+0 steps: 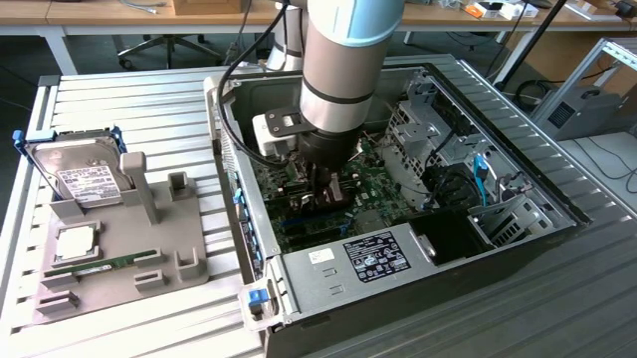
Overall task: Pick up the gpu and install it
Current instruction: 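Insert the gpu into the slot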
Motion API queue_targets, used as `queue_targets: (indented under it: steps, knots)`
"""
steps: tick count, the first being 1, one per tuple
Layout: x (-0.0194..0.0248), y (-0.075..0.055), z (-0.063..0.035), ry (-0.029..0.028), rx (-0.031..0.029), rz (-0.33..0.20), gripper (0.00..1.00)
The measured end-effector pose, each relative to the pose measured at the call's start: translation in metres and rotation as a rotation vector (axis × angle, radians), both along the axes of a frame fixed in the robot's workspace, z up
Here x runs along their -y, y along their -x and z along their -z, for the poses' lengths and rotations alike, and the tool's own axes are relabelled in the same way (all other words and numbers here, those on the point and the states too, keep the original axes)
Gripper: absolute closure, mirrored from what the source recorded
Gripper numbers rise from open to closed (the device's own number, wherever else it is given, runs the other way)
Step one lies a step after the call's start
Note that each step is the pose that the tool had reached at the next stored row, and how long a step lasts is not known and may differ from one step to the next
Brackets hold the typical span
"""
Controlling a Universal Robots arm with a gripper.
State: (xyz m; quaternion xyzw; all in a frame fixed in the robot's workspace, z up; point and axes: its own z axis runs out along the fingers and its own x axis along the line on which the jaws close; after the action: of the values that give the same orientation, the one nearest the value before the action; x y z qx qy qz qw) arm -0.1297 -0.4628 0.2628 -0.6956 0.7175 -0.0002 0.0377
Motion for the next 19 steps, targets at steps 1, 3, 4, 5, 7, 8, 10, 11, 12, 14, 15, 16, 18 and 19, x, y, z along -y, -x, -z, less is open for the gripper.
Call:
queue_targets:
  steps: [1, 3, 4, 5, 7, 8, 10, 11, 12, 14, 15, 16, 18, 19]
  knots:
    - [0.0, -0.0016, 0.0, -0.0001, -0.0023, 0.0, 0.65]
    - [0.0, -0.0017, 0.0, 0.0, -0.0063, 0.0, 0.65]
    - [0.0, -0.0018, -0.0001, 0.0, -0.0108, 0.0, 0.65]
    - [0.0, -0.0018, -0.0002, 0.0, -0.0165, 0.0, 0.65]
    - [0.0, -0.0017, -0.0003, 0.0, -0.0216, 0.0, 0.65]
    - [0.0, -0.0018, -0.0004, -0.0016, -0.0218, 0.0, 0.65]
    - [0.0, -0.0024, -0.0003, -0.0064, -0.0217, 0.0, 0.65]
    - [0.0, -0.0032, -0.0003, -0.0092, -0.0216, 0.0, 0.65]
    - [0.0, -0.0038, -0.0002, -0.0121, -0.0216, 0.0, 0.65]
    - [0.0, -0.0042, -0.0003, -0.0152, -0.0215, 0.0, 0.65]
    - [-0.0001, -0.0043, -0.0002, -0.0159, -0.0216, 0.0, 0.65]
    - [0.0, -0.0043, -0.0002, -0.016, -0.0216, 0.0, 0.65]
    - [0.0, -0.0044, -0.0003, -0.0161, -0.0218, 0.0, 0.65]
    - [0.0, -0.0044, -0.0003, -0.0164, -0.0219, 0.0, 0.65]
